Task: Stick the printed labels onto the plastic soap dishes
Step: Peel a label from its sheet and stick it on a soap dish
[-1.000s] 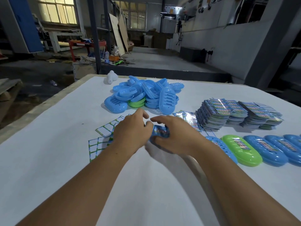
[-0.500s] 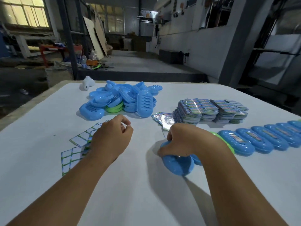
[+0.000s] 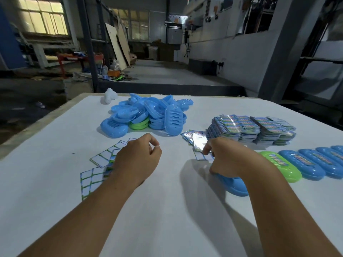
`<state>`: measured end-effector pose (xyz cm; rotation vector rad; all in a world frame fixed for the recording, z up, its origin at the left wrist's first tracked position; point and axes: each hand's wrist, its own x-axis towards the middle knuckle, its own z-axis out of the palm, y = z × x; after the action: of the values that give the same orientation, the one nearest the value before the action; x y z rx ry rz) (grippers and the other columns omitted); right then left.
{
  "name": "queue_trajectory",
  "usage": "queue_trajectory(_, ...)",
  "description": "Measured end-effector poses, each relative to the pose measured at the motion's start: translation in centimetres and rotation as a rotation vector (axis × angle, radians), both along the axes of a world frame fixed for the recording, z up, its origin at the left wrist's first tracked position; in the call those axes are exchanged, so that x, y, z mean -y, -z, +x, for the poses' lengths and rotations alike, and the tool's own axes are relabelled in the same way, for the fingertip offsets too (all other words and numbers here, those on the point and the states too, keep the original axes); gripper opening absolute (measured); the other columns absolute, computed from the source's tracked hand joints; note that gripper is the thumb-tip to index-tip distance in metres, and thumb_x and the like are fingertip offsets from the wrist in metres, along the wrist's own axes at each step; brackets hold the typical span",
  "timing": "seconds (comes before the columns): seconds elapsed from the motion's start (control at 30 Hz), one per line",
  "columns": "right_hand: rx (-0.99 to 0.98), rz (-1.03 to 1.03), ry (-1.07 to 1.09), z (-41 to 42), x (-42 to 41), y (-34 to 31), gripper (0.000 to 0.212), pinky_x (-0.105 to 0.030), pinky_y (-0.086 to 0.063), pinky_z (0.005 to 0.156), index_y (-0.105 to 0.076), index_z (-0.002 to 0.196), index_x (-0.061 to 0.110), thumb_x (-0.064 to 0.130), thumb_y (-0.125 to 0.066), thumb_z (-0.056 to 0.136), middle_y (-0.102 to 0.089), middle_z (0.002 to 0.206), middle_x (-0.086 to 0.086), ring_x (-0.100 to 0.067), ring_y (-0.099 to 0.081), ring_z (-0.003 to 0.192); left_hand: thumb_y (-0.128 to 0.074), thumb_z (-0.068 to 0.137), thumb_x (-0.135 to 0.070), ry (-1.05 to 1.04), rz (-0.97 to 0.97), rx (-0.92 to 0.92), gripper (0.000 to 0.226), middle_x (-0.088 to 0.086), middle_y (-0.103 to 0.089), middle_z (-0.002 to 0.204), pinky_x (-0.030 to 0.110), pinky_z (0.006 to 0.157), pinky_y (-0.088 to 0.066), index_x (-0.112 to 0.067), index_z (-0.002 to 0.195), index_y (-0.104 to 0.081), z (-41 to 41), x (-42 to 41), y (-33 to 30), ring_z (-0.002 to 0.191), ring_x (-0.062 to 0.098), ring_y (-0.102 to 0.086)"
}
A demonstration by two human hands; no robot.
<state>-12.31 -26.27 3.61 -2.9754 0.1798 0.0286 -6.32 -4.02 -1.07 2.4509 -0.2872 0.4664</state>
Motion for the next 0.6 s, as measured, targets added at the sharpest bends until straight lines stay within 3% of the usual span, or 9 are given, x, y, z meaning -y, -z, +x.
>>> queue_trajectory(0.27, 0.234, 0.185, -0.243, 1.5, -4.4, 2.3, 0.027, -0.023, -0.036, 0.074, -0.064, 0.117, 0.032, 0.037, -0.063, 0.091, -0.056, 0.106, 0.013, -0.008, -0.049, 0.091, -0.055, 0.088, -0.035, -0.08, 0.014, 0.059, 0.008, -0.011, -0.061, 0.069, 0.032, 0.065, -0.048, -0.03, 0.085, -0.06, 0.8, -1.1, -0.2, 0.071, 0.017, -0.058)
queue_trajectory(0.37, 0.248, 0.217, -0.274, 1.8, -5.2, 3.2, 0.023, -0.009, -0.034, 0.065, -0.066, 0.112, 0.033, 0.038, -0.064, 0.09, -0.056, 0.103, 0.014, -0.002, -0.05, 0.084, -0.057, 0.09, -0.034, -0.167, -0.006, 0.1, 0.01, -0.006, -0.063, 0.089, 0.032, 0.067, -0.045, -0.026, 0.09, -0.063, 2.1, -2.5, -0.6, 0.083, 0.021, -0.059)
queue_trajectory(0.47, 0.247, 0.24, -0.285, 1.9, -5.2, 3.4, 0.021, -0.003, -0.036, 0.064, -0.066, 0.111, 0.034, 0.039, -0.064, 0.091, -0.056, 0.103, 0.016, 0.009, -0.048, 0.082, -0.057, 0.092, -0.041, -0.285, 0.115, 0.047, 0.029, 0.005, -0.056, 0.117, 0.038, 0.083, -0.045, -0.023, 0.114, -0.061, 4.4, -4.4, -0.9, 0.108, 0.027, -0.053)
queue_trajectory(0.6, 0.243, 0.249, -0.263, 2.1, -5.0, 3.6, 0.022, -0.005, -0.035, 0.062, -0.066, 0.112, 0.034, 0.039, -0.065, 0.09, -0.058, 0.105, 0.017, 0.009, -0.05, 0.082, -0.056, 0.086, -0.063, -0.421, 0.307, -0.034, 0.063, 0.012, -0.051, 0.128, 0.043, 0.093, -0.041, -0.02, 0.131, -0.051, 7.3, -6.0, -0.8, 0.118, 0.033, -0.048)
